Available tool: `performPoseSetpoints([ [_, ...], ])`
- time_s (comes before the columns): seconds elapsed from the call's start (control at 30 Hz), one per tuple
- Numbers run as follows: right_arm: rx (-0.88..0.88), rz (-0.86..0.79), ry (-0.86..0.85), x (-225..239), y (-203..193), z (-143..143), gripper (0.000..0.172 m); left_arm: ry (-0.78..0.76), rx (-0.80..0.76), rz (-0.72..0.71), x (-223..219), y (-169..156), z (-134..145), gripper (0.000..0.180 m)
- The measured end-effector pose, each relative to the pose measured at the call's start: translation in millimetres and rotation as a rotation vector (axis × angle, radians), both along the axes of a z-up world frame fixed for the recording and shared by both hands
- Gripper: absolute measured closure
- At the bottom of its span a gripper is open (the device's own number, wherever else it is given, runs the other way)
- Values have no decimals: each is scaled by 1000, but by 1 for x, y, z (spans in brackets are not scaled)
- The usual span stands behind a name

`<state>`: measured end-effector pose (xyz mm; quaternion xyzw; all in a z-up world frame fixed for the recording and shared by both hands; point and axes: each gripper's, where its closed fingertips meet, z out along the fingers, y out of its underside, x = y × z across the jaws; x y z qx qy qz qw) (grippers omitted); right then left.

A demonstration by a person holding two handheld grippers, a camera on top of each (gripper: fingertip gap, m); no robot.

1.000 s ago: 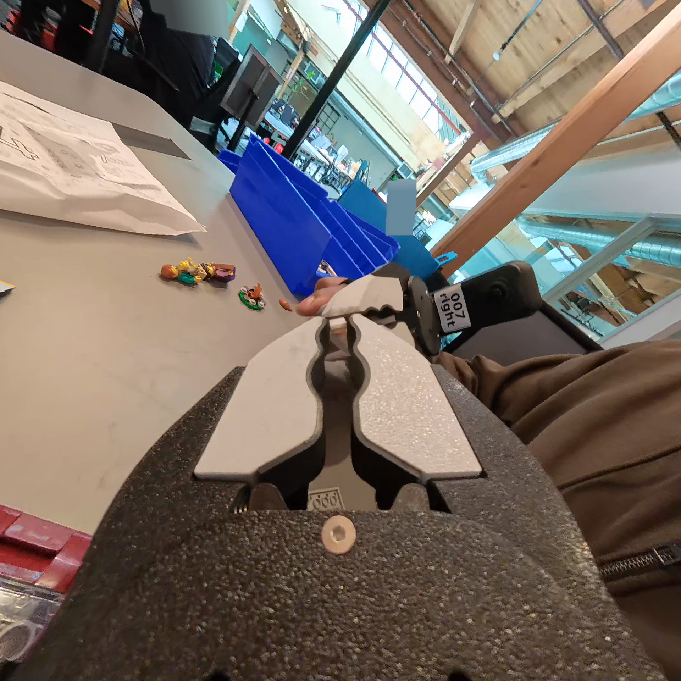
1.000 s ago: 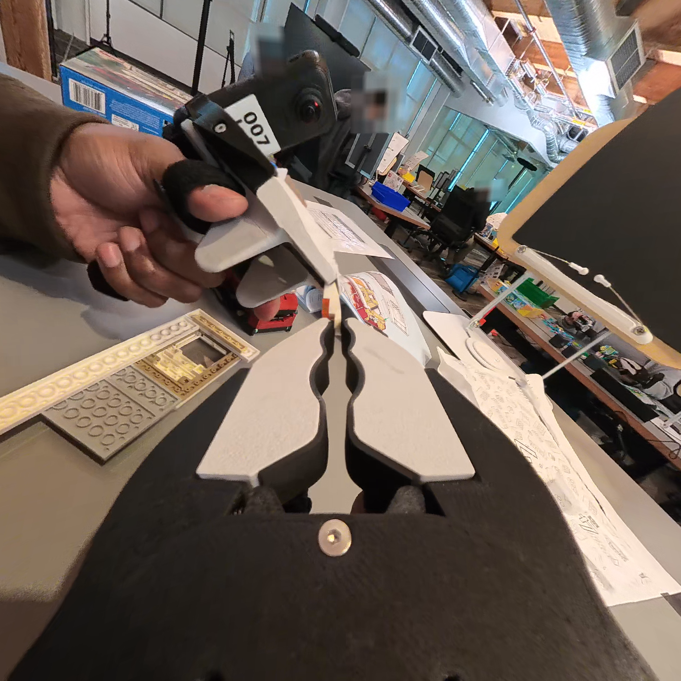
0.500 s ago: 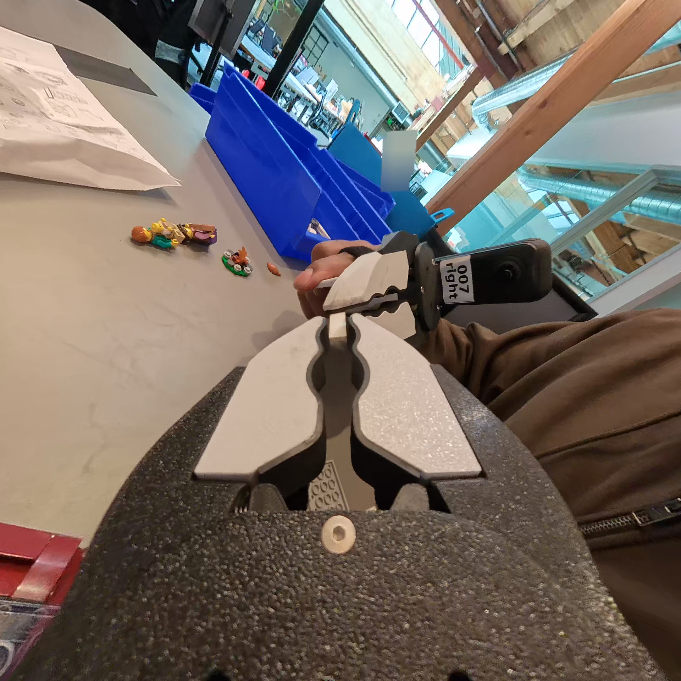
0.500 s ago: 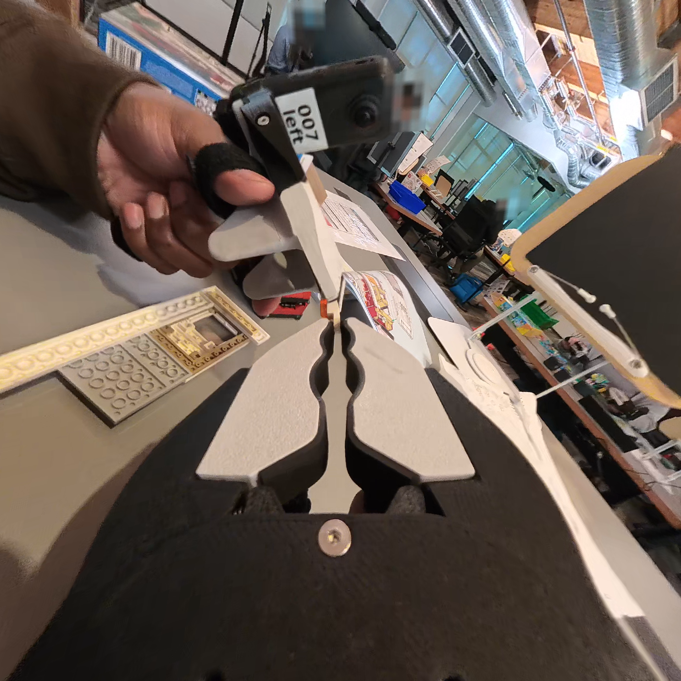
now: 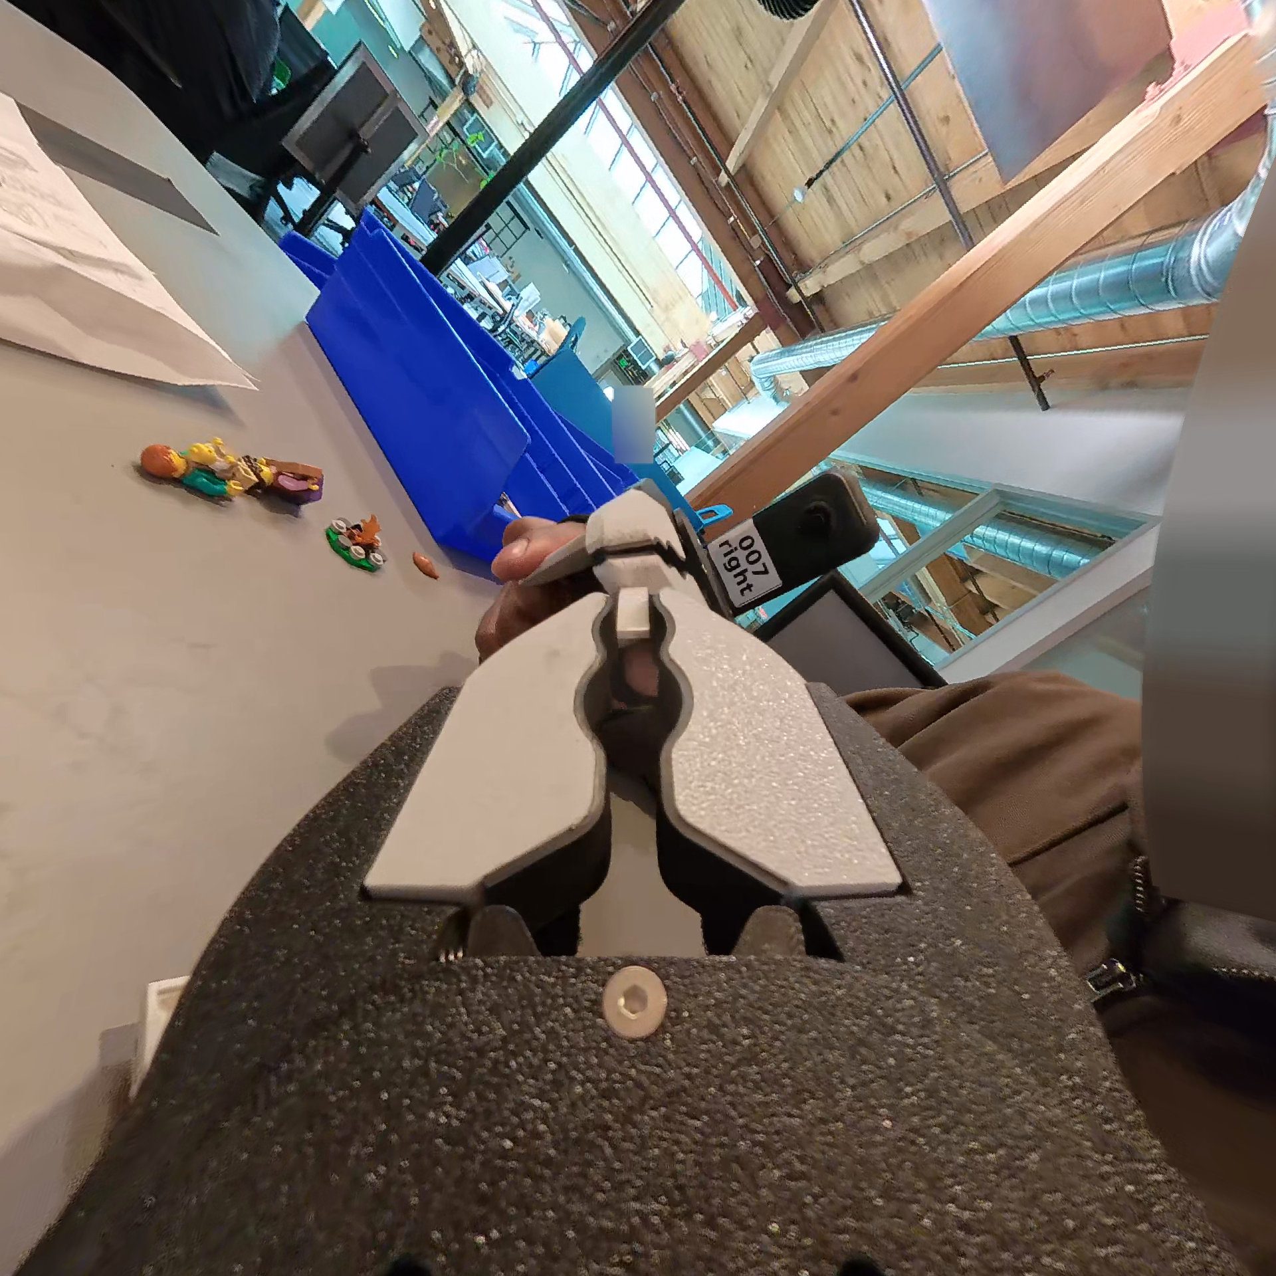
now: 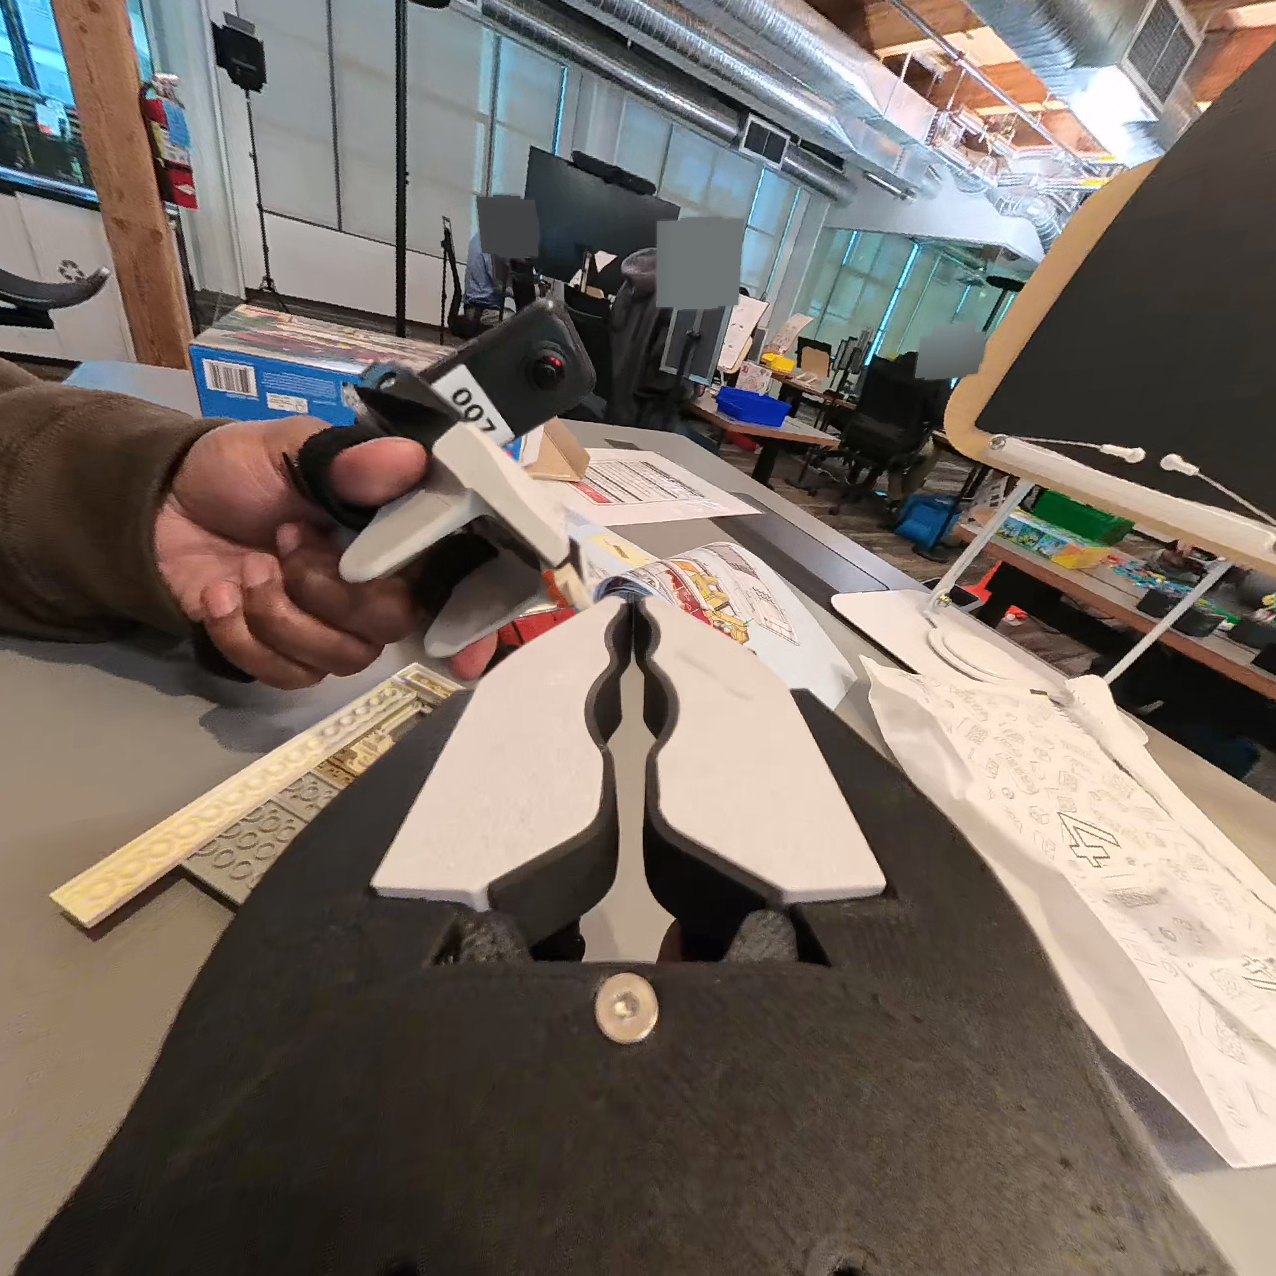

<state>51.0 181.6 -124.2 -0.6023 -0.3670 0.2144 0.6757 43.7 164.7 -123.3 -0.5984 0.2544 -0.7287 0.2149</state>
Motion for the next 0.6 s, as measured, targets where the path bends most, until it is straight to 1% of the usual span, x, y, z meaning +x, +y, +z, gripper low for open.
performPoseSetpoints([
  [0.1, -24, 8, 36, 2, 1, 3, 170, 7, -3, -9, 2, -3, -3, 172],
  [0.3, 0, 48, 10, -1, -6, 2, 166, -45, -60, 31, -2, 6, 2, 172],
  [0.43, 19, 80, -1, -5, -10, 2, 161, -40, -66, 5, 0, 1, 1, 172],
  [0.53, 32, 111, -22, -8, -15, 1, 167, -43, -83, -20, 2, -3, 1, 172],
  [0.6, 49, 128, -56, -8, -17, 1, 168, -38, -95, -48, 2, -5, 0, 172],
])
